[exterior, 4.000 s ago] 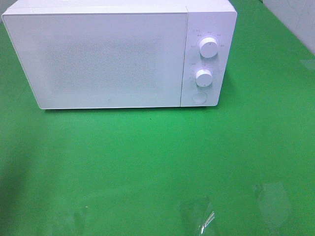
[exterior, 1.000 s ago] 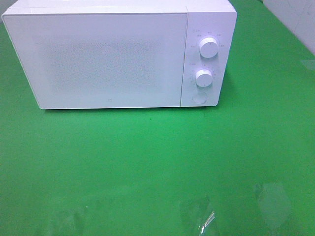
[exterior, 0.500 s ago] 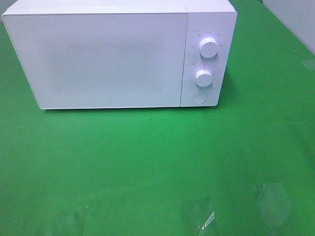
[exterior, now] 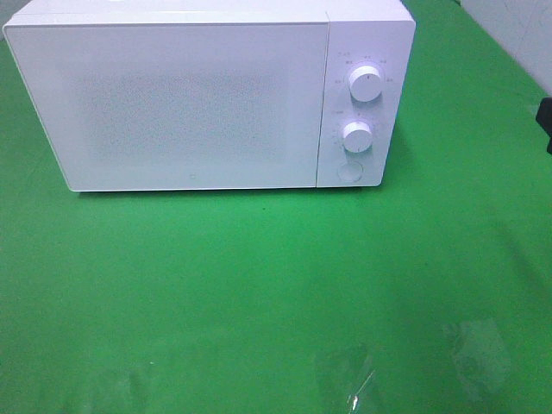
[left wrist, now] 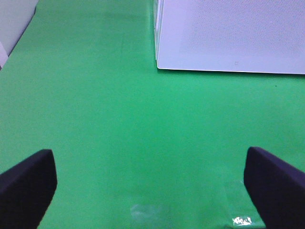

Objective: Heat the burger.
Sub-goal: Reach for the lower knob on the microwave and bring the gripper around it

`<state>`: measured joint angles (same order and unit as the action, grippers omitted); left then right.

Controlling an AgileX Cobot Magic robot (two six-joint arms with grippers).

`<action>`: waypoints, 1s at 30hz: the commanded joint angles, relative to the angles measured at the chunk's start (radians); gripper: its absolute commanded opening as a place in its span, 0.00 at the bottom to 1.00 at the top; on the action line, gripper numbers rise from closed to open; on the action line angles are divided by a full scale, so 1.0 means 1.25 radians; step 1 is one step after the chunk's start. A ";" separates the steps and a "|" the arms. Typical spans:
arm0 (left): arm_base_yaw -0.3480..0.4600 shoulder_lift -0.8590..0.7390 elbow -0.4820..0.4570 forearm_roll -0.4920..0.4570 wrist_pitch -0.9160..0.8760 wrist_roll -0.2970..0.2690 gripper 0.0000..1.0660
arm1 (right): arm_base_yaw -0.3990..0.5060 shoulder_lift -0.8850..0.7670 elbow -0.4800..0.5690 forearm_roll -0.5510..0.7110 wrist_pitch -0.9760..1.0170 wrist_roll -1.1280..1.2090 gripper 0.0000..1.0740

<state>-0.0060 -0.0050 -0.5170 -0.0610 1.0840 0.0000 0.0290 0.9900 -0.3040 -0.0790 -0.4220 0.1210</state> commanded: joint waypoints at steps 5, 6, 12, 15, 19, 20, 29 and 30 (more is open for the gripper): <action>0.002 -0.014 0.000 -0.002 -0.010 0.000 0.95 | 0.008 0.135 -0.001 0.101 -0.161 -0.086 0.71; 0.002 -0.014 0.000 -0.002 -0.010 0.000 0.95 | 0.008 0.135 -0.001 0.101 -0.161 -0.086 0.71; 0.002 -0.014 0.000 -0.002 -0.010 0.000 0.95 | 0.136 0.208 -0.001 0.254 -0.258 -0.262 0.71; 0.002 -0.014 0.000 -0.002 -0.010 0.000 0.95 | 0.173 0.233 -0.001 0.296 -0.293 -0.298 0.71; 0.002 -0.014 0.000 -0.002 -0.010 0.000 0.95 | 0.263 0.283 -0.001 0.386 -0.374 -0.353 0.71; 0.002 -0.014 0.000 -0.002 -0.010 0.000 0.95 | 0.311 0.306 -0.001 0.441 -0.421 -0.378 0.71; 0.002 -0.014 0.000 -0.002 -0.010 0.000 0.95 | 0.531 0.403 -0.001 0.698 -0.614 -0.429 0.71; 0.002 -0.014 0.000 -0.002 -0.010 0.000 0.95 | 0.531 0.403 -0.001 0.698 -0.614 -0.429 0.71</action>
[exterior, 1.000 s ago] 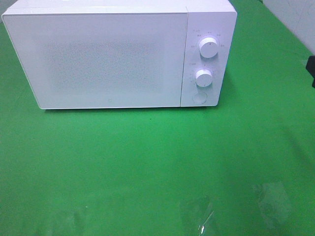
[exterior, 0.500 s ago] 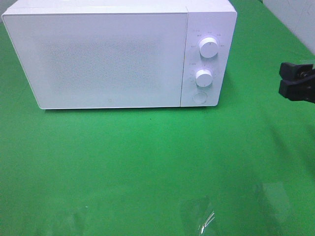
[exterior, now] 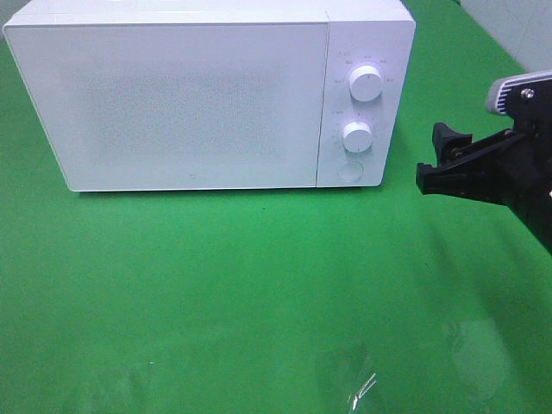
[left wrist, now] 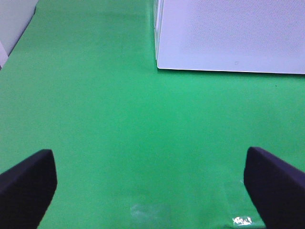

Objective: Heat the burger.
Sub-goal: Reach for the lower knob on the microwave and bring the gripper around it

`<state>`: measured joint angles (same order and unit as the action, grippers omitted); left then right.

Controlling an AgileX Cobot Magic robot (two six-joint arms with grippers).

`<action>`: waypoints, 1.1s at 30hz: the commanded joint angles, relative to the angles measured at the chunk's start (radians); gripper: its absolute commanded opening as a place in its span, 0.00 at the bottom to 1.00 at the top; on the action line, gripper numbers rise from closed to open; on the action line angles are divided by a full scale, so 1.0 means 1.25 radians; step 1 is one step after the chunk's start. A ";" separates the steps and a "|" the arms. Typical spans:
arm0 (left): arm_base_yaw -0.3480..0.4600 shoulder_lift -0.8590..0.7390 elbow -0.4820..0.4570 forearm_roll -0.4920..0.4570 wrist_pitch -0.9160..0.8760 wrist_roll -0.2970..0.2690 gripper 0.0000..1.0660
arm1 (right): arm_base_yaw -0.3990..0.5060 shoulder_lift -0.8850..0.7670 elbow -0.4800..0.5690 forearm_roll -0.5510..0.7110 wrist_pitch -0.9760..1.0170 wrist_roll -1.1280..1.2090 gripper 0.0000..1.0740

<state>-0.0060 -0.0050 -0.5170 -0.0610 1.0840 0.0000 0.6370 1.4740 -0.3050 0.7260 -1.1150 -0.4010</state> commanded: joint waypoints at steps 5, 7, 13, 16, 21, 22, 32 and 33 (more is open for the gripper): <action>0.002 -0.014 0.000 -0.002 -0.010 0.000 0.95 | 0.136 0.062 -0.017 0.122 -0.121 -0.011 0.71; 0.002 -0.014 0.000 -0.002 -0.010 0.000 0.95 | 0.165 0.085 -0.030 0.145 -0.129 -0.011 0.71; 0.002 -0.014 0.000 -0.002 -0.010 0.000 0.95 | 0.191 0.159 -0.091 0.150 -0.136 -0.007 0.71; 0.002 -0.014 0.000 -0.002 -0.010 0.000 0.95 | 0.191 0.170 -0.099 0.152 -0.142 -0.007 0.71; 0.002 -0.014 0.000 -0.002 -0.010 0.000 0.95 | 0.187 0.218 -0.138 0.150 -0.146 0.003 0.71; 0.002 -0.014 0.000 -0.002 -0.010 0.000 0.95 | 0.174 0.232 -0.153 0.150 -0.142 0.005 0.71; 0.002 -0.014 0.000 -0.002 -0.010 0.000 0.95 | 0.112 0.302 -0.245 0.102 -0.099 0.022 0.71; 0.002 -0.014 0.000 -0.002 -0.010 0.000 0.95 | 0.100 0.316 -0.262 0.101 -0.098 0.042 0.71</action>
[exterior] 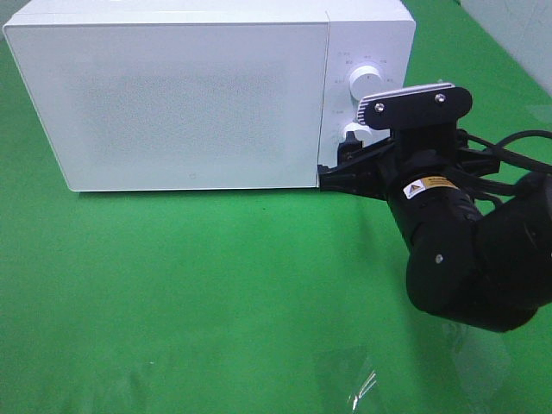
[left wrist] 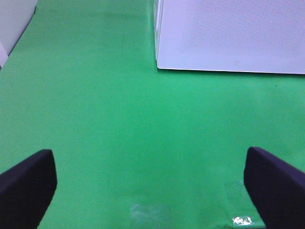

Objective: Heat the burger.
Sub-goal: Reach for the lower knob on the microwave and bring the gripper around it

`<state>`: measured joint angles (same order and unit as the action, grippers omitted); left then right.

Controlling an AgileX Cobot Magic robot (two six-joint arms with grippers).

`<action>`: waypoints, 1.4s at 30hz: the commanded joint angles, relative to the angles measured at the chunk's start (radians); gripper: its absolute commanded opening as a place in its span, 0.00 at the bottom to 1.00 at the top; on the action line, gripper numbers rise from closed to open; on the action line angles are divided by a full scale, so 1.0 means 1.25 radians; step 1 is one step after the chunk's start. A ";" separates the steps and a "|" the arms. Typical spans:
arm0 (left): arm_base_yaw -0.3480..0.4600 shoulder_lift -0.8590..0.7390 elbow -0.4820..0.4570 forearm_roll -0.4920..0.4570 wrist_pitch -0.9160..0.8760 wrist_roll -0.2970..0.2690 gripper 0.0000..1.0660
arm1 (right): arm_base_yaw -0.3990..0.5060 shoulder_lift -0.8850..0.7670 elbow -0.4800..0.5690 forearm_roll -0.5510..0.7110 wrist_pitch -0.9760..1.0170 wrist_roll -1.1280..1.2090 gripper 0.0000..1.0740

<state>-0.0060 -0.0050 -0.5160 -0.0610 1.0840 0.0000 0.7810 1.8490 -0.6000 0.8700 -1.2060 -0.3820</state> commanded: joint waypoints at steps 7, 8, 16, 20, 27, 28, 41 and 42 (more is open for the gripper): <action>0.002 -0.014 -0.001 -0.002 -0.010 0.000 0.95 | -0.039 0.058 -0.070 -0.062 -0.004 0.058 0.71; 0.002 -0.014 -0.001 -0.002 -0.010 0.000 0.95 | -0.039 0.058 -0.070 -0.062 -0.004 0.058 0.71; 0.002 -0.014 -0.001 -0.002 -0.010 0.000 0.95 | -0.062 0.130 -0.119 -0.078 -0.001 0.058 0.71; 0.002 -0.014 -0.001 -0.002 -0.010 0.000 0.95 | -0.084 0.150 -0.130 -0.094 -0.002 0.058 0.71; 0.002 -0.014 -0.001 -0.002 -0.010 0.000 0.95 | -0.094 0.182 -0.158 -0.112 0.008 0.058 0.71; 0.002 -0.014 -0.001 -0.002 -0.010 0.000 0.95 | -0.094 0.182 -0.158 -0.112 0.008 0.058 0.71; 0.002 -0.014 -0.001 -0.002 -0.010 0.000 0.95 | -0.110 0.214 -0.208 -0.119 0.014 0.058 0.71; 0.002 -0.014 -0.001 -0.002 -0.010 0.000 0.95 | -0.110 0.217 -0.212 -0.124 0.012 0.058 0.71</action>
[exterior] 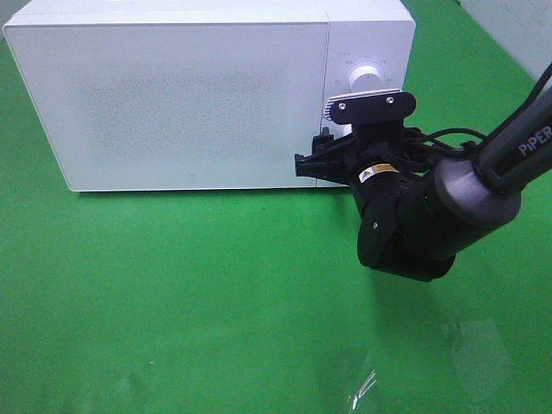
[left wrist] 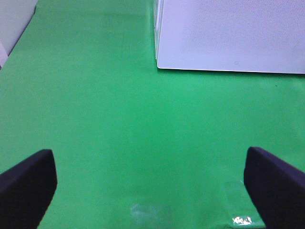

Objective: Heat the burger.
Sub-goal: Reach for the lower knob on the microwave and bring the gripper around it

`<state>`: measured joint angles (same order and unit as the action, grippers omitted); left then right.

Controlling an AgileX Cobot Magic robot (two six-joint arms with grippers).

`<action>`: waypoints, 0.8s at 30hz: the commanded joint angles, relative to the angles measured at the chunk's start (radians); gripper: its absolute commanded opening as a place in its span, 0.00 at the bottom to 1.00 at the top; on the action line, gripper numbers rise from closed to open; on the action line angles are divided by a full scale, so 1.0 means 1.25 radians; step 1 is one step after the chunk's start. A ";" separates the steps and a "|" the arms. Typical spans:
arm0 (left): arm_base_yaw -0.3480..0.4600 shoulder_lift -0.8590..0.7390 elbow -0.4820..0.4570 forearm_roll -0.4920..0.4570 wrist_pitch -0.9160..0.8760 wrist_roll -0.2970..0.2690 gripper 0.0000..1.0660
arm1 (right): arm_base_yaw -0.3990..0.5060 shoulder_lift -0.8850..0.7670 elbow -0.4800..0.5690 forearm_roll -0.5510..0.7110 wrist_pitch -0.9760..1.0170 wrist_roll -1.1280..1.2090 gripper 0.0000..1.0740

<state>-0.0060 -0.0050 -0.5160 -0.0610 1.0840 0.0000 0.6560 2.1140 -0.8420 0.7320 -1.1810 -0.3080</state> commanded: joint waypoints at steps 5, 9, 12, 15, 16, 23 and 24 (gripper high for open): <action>0.002 -0.014 -0.001 -0.002 -0.010 0.000 0.95 | -0.011 0.006 -0.023 -0.014 -0.012 -0.005 0.70; 0.002 -0.014 -0.001 -0.002 -0.010 0.000 0.95 | -0.010 0.006 -0.023 -0.014 -0.014 -0.010 0.67; 0.002 -0.014 -0.001 -0.002 -0.010 0.000 0.95 | -0.010 0.006 -0.023 -0.014 -0.027 -0.012 0.59; 0.002 -0.014 -0.001 -0.002 -0.010 0.000 0.95 | -0.010 0.006 -0.023 -0.015 -0.034 -0.012 0.54; 0.002 -0.014 -0.001 -0.002 -0.010 0.000 0.95 | -0.010 0.006 -0.023 -0.015 -0.034 -0.012 0.48; 0.002 -0.014 -0.001 -0.002 -0.010 0.000 0.95 | -0.010 0.006 -0.023 -0.026 -0.039 -0.013 0.22; 0.002 -0.014 -0.001 -0.002 -0.010 0.000 0.95 | -0.010 0.006 -0.023 -0.030 -0.039 -0.013 0.11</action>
<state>-0.0060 -0.0050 -0.5160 -0.0610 1.0840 0.0000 0.6560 2.1230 -0.8470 0.7430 -1.1810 -0.3150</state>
